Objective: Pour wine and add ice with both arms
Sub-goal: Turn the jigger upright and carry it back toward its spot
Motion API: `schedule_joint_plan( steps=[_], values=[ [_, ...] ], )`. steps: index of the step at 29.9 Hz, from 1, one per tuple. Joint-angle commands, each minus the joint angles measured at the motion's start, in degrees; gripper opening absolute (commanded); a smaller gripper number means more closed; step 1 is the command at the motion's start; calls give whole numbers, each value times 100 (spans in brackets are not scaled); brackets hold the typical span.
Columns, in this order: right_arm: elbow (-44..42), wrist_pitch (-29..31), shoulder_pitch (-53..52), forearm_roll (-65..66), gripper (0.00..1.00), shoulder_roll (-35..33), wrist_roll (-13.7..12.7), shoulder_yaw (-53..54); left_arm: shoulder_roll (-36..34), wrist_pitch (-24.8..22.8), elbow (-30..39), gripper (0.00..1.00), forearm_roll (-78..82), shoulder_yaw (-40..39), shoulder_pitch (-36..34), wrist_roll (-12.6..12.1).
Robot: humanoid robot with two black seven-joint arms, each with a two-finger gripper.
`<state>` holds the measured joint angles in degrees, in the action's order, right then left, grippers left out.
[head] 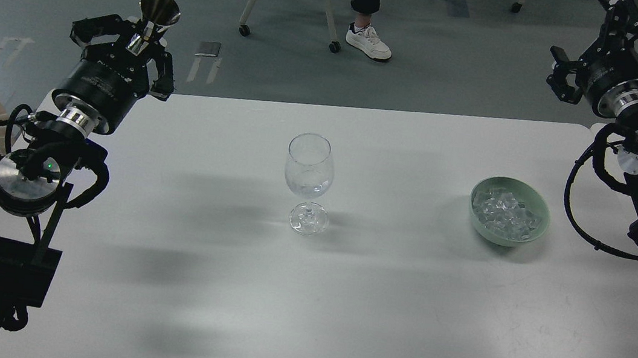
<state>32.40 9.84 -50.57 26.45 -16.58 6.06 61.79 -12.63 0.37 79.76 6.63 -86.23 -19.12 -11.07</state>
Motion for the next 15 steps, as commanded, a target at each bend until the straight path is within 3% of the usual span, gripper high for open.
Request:
schedule_joint_plan(
  steps=[1,4,15],
  values=[
    [4,-8,21,0,100,-3,1,0,7,-2,-609,0,-522,-69,-65,17],
    [4,-8,39,0,100,-3,1,0,7,-264,-1442,0,-758,-148,-162,26],
    [4,-17,118,18,100,-3,1,-35,288,-1353,-3394,0,-1155,-166,-496,289]
  ],
)
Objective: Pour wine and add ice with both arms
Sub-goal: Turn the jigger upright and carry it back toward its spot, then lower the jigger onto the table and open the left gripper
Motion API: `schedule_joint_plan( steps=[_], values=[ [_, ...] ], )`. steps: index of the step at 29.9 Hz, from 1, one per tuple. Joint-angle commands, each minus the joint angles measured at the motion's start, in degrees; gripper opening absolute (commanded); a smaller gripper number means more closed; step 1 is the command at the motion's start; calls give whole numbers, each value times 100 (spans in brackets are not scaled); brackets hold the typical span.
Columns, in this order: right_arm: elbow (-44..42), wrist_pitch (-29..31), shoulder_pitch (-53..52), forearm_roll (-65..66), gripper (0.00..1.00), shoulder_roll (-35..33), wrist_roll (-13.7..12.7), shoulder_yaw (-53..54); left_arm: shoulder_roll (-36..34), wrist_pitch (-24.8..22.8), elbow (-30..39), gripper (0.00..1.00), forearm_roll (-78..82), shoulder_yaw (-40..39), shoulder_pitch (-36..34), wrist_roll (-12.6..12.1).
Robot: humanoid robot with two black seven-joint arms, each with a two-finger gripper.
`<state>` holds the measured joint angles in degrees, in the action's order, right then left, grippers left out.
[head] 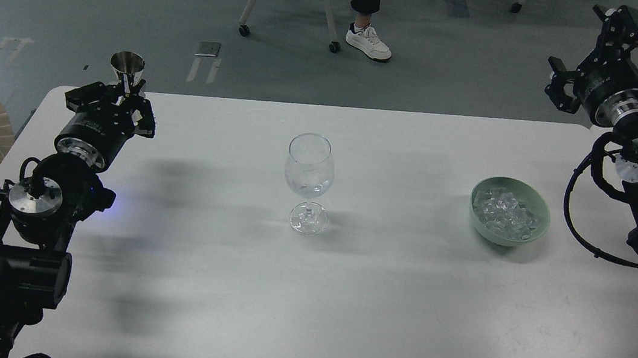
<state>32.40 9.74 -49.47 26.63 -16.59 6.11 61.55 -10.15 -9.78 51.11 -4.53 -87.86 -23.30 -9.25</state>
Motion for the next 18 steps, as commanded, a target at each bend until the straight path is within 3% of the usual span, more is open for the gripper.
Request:
schedule_joint_plan(
  steps=[1,3,8,18],
  values=[
    [3,-7,8,9,100,-2,-4,-12,39,-462,-671,0,-57,-3,-105,125],
    [12,-7,8,1,100,-2,-4,-21,65,-927,-1268,0,-83,6,-219,125],
    [12,-16,78,1,100,-2,4,-12,57,-1298,-2068,0,-84,-3,-447,125],
    [20,-51,95,9,100,42,4,-21,57,-1158,-2316,0,-84,76,-562,169]
  ],
)
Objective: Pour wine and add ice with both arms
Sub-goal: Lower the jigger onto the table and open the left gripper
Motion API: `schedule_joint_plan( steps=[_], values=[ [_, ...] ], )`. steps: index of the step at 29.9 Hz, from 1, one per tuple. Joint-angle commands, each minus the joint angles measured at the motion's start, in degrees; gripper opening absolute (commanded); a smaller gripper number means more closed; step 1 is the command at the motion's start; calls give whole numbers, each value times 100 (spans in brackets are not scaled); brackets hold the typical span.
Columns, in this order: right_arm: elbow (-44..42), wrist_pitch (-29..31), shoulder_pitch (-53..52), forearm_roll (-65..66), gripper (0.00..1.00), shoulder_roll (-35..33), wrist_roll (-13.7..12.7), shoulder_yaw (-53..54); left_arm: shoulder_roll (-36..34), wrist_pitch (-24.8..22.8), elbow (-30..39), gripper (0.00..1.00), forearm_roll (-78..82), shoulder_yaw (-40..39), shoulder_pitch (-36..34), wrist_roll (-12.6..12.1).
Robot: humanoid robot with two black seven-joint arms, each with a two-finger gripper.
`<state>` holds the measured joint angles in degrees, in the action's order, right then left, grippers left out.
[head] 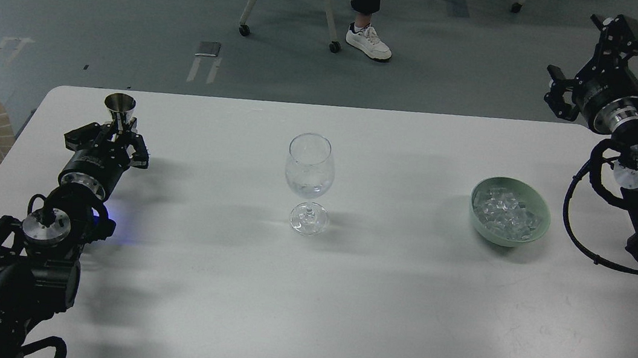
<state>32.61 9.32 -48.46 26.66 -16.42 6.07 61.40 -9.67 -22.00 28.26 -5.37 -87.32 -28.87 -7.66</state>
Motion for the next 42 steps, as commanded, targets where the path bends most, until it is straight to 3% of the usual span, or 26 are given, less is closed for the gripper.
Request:
schedule_joint_plan(
  steps=[1,7,15,34,36,42],
  values=[
    [-1,-9,-5,6,100,25,8,-6,0,64,-75,0,0,31,-5,1],
    [-1,-9,4,6,100,42,8,-14,-26,64,-242,1,0,31,-93,10],
    [-9,-9,-5,6,100,33,8,-6,0,195,-251,23,9,31,-93,97],
    [-1,-9,-5,6,100,25,8,-6,-18,240,-251,49,9,31,-260,98],
    [-1,-9,-14,6,100,24,8,-6,-18,249,-251,57,9,31,-268,98],
    [-1,-9,-14,-3,100,25,8,3,-26,249,-251,62,9,31,-286,80]
  ],
)
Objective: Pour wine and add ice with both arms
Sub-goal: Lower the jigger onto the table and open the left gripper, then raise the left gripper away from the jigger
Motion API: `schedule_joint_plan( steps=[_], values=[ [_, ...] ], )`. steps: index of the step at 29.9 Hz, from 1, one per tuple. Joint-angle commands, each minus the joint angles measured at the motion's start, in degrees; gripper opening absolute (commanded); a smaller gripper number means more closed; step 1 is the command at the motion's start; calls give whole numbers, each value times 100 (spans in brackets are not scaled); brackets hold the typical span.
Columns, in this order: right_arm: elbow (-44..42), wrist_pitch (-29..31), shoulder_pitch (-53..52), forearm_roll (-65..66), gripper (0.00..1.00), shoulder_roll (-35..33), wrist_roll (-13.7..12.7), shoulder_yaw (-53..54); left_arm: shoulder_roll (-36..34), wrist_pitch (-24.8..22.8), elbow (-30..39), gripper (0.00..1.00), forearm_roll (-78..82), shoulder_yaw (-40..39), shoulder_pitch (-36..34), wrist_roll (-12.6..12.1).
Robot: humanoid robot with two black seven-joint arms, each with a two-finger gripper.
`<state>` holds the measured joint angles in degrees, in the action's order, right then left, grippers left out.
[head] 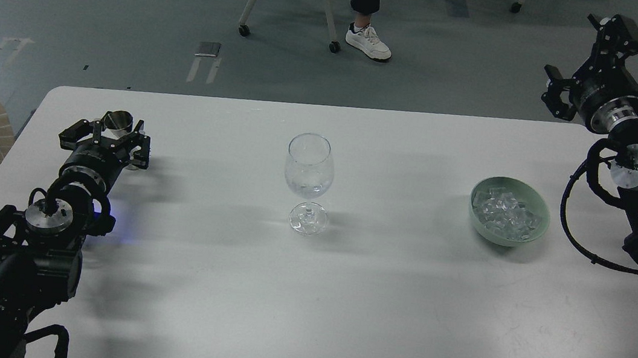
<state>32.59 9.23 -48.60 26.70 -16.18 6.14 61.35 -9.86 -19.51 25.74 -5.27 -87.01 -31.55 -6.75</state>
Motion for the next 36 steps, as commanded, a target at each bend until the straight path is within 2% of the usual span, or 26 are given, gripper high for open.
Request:
schedule_joint_plan(
  steps=[1,4,7,15,22,28,32,36],
  values=[
    [2,0,0,-7,100,0,-8,8,-7,0,9,63,0,0,-35,-10],
    [2,0,0,-7,100,0,1,8,-7,9,36,66,0,0,-61,-19],
    [2,0,0,-7,100,0,-8,8,2,0,115,76,0,0,-88,-10],
    [2,0,0,-7,100,-8,-8,17,-7,0,255,83,17,0,-176,7],
    [2,0,0,-15,100,-35,1,17,-261,70,1343,97,52,35,-158,-36],
    [10,9,-18,-24,100,-43,-8,61,-753,53,2224,98,79,123,-175,-98],
    [19,26,-44,-24,100,-43,1,70,-1070,114,2207,98,175,412,-386,-89],
    [221,44,-71,2,100,-61,1,52,-1290,272,2102,98,553,1202,-956,-10]
  ],
)
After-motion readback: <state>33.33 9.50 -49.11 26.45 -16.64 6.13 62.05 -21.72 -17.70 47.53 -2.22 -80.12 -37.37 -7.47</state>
